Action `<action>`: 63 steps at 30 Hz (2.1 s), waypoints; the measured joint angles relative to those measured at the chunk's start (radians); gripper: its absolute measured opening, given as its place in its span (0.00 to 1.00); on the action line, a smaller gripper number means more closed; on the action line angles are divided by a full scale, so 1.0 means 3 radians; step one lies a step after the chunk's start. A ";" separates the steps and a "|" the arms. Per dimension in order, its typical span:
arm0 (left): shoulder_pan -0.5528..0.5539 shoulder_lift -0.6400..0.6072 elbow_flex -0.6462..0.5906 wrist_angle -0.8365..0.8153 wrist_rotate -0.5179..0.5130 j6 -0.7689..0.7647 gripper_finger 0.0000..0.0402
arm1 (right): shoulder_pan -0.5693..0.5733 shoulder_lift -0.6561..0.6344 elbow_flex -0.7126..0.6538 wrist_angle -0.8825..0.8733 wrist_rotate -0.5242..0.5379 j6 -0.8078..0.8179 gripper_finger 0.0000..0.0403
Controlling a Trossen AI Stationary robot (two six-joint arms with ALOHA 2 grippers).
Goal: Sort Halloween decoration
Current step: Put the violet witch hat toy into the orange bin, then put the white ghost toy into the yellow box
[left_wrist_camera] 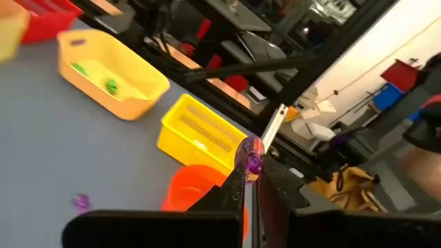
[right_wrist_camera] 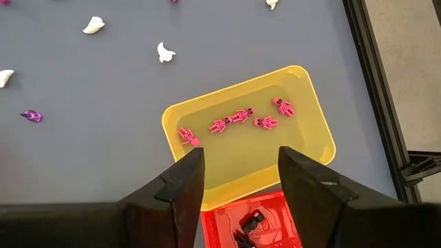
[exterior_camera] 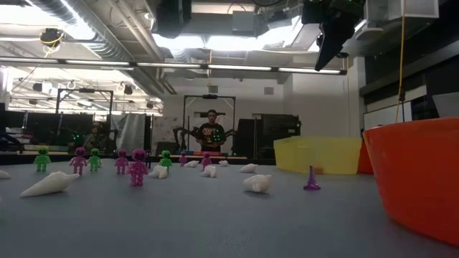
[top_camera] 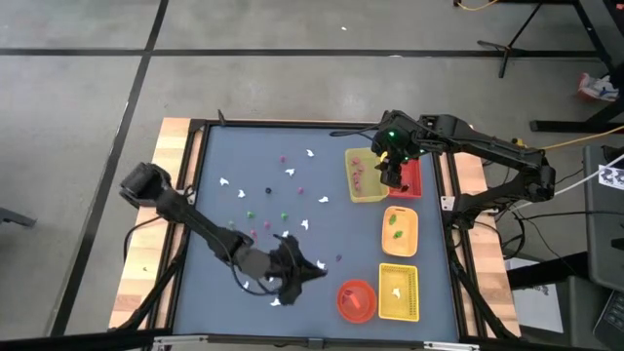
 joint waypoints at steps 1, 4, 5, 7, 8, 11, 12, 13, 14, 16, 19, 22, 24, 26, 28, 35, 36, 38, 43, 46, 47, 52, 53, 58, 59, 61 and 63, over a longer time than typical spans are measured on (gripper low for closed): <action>-0.0015 0.0092 0.0044 0.0061 0.0001 0.0000 0.03 | 0.0000 0.0000 0.0000 0.0000 0.0000 0.0000 0.46; -0.0043 0.0367 0.0255 0.0081 0.0005 0.0001 0.03 | 0.0000 0.0000 0.0000 0.0000 0.0000 0.0000 0.46; -0.0046 0.0461 0.0343 0.0085 0.0024 0.0001 0.03 | 0.0001 0.0000 0.0000 0.0000 0.0000 0.0000 0.46; -0.0046 0.0633 0.0506 0.0087 0.0072 0.0017 0.03 | 0.0000 0.0000 0.0000 0.0000 0.0000 0.0000 0.46; -0.0046 0.0724 0.0600 0.0082 0.0104 0.0024 0.03 | 0.0000 0.0000 0.0000 0.0000 0.0000 0.0000 0.46; -0.0045 0.0953 0.0874 0.0019 0.0153 0.0026 0.03 | 0.0000 0.0000 0.0000 0.0001 0.0000 0.0000 0.46; -0.0045 0.1022 0.0965 -0.0004 0.0179 0.0026 0.03 | 0.0001 0.0000 0.0000 0.0001 0.0000 0.0000 0.46; -0.0045 0.1089 0.1041 -0.0014 0.0196 0.0026 0.03 | 0.0001 0.0000 0.0000 0.0000 0.0000 0.0000 0.46; -0.0046 0.1168 0.1127 -0.0021 0.0203 0.0026 0.03 | 0.0000 0.0000 0.0000 0.0001 0.0000 0.0000 0.46; -0.0050 0.1302 0.1272 -0.0026 0.0213 0.0026 0.03 | 0.0001 0.0000 0.0000 0.0000 0.0000 0.0000 0.46; -0.0057 0.1447 0.1429 -0.0036 0.0212 0.0026 0.03 | 0.0000 0.0000 0.0000 -0.0001 0.0000 0.0000 0.46; -0.0057 0.1497 0.1455 -0.0032 0.0254 0.0027 0.03 | 0.0000 0.0000 0.0000 0.0000 0.0000 0.0000 0.46; -0.0059 0.1500 0.1455 -0.0088 0.0289 0.0027 0.03 | 0.0000 0.0000 0.0000 -0.0001 0.0000 0.0000 0.46; -0.0059 0.1500 0.1455 -0.0138 0.0291 0.0027 0.03 | 0.0000 0.0000 0.0000 -0.0001 0.0000 0.0000 0.46; -0.0059 0.1500 0.1455 -0.0170 0.0287 0.0028 0.03 | 0.0000 0.0000 0.0000 0.0001 0.0000 0.0000 0.46; -0.0047 0.1500 0.1453 -0.0273 0.0285 0.0029 0.06 | 0.0000 0.0000 0.0000 0.0001 0.0000 0.0000 0.46; -0.0042 0.1500 0.1453 -0.0270 0.0278 0.0029 0.08 | 0.0001 0.0000 0.0000 0.0001 0.0000 0.0000 0.46; -0.0041 0.1500 0.1453 -0.0264 0.0249 0.0029 0.13 | 0.0000 0.0000 0.0000 0.0002 0.0000 0.0000 0.46; -0.0041 0.1500 0.1453 -0.0301 0.0154 0.0029 0.25 | 0.0000 0.0000 0.0000 0.0003 0.0000 0.0000 0.46; -0.0041 0.1500 0.1451 -0.0377 0.0150 0.0029 0.32 | 0.0000 0.0000 0.0000 0.0004 0.0000 0.0000 0.46; -0.0041 0.1500 0.1451 -0.0395 0.0150 0.0028 0.34 | 0.0001 0.0000 0.0000 0.0004 0.0000 0.0000 0.46; -0.0041 0.1500 0.1451 -0.0419 0.0149 0.0026 0.38 | 0.0000 0.0000 0.0000 0.0006 0.0000 -0.0001 0.46; -0.0041 0.1499 0.1451 -0.0416 0.0149 0.0027 0.38 | 0.0001 0.0000 0.0000 0.0007 0.0000 -0.0001 0.46; -0.0029 0.1500 0.1451 -0.0413 0.0148 0.0028 0.39 | 0.0000 0.0000 0.0000 0.0006 0.0000 -0.0001 0.46; -0.0020 0.1499 0.1451 -0.0412 0.0147 0.0030 0.39 | 0.0000 0.0000 0.0000 0.0008 0.0000 -0.0001 0.46; -0.0007 0.1499 0.1451 -0.0411 0.0145 0.0094 0.38 | 0.0000 0.0000 0.0000 0.0006 0.0000 -0.0001 0.46; 0.0006 0.1499 0.1451 -0.0412 0.0145 0.0177 0.38 | 0.0001 0.0000 0.0000 0.0006 0.0000 -0.0001 0.46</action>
